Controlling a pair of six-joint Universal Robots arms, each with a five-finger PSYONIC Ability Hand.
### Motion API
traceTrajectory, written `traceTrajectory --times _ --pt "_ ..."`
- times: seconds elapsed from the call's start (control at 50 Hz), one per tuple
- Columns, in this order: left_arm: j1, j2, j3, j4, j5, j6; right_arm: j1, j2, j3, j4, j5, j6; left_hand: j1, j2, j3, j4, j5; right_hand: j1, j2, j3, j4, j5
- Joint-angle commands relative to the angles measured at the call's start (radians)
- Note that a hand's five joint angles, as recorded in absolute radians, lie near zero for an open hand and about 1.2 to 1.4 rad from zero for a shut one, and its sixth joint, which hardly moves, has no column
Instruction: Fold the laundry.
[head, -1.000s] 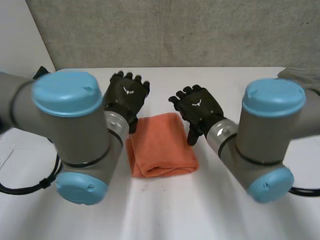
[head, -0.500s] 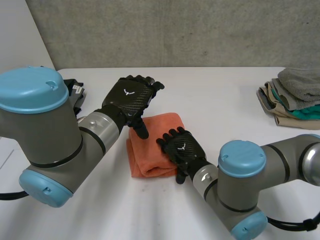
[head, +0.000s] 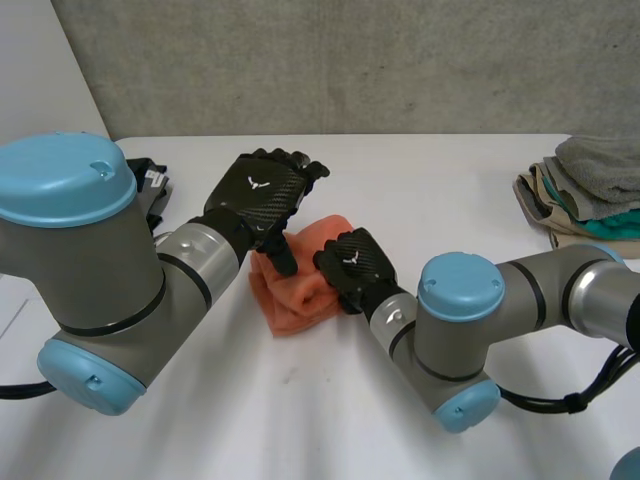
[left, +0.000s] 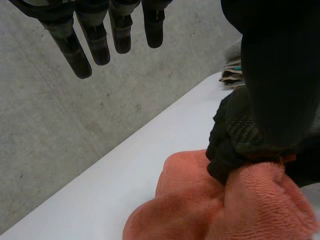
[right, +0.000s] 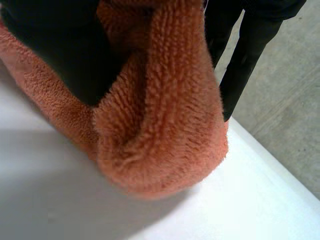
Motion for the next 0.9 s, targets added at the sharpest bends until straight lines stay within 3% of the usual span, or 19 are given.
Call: traceTrajectory --times 0.02,0.24,0.3,0.4,0.54,0.72,0.9 --pt "-0.004 0.014 0.012 0.009 0.003 -0.002 -0.01 -0.045 -0.086 -0.018 0.004 0.009 0.006 -0.01 -0.018 -0.01 -0.021 0.399 0.257 0.253 0.246 0.32" --pt "-0.033 0.11 0.012 0.102 0.018 0.002 -0.215 -0.154 -0.239 -0.176 -0.038 0.023 -0.012 -0.028 -0.036 -0.027 -0.039 0.399 0.257 0.253 0.246 0.32" --pt "-0.058 0.124 0.012 0.114 0.06 0.002 -0.29 -0.149 -0.303 -0.208 -0.039 0.047 -0.015 -0.031 -0.039 -0.03 -0.042 0.399 0.257 0.253 0.246 0.32" --pt "-0.078 0.133 0.013 0.119 0.141 0.0 -0.467 -0.108 -0.415 -0.239 -0.048 0.148 -0.015 -0.031 -0.039 -0.03 -0.042 0.399 0.257 0.253 0.246 0.32" --pt "-0.091 0.143 0.015 0.121 0.157 0.0 -0.652 0.001 -0.535 -0.239 -0.068 0.221 -0.012 -0.028 -0.036 -0.027 -0.039 0.399 0.257 0.253 0.246 0.32" --pt "-0.104 0.118 0.004 0.119 0.16 0.002 -0.898 0.201 -0.552 -0.254 -0.281 0.31 -0.006 -0.022 -0.03 -0.021 -0.033 0.399 0.257 0.253 0.246 0.32" --pt "-0.121 0.107 -0.004 0.119 0.163 0.0 -1.022 0.274 -0.434 -0.3 -0.484 0.316 -0.009 -0.025 -0.033 -0.024 -0.036 0.399 0.257 0.253 0.246 0.32"
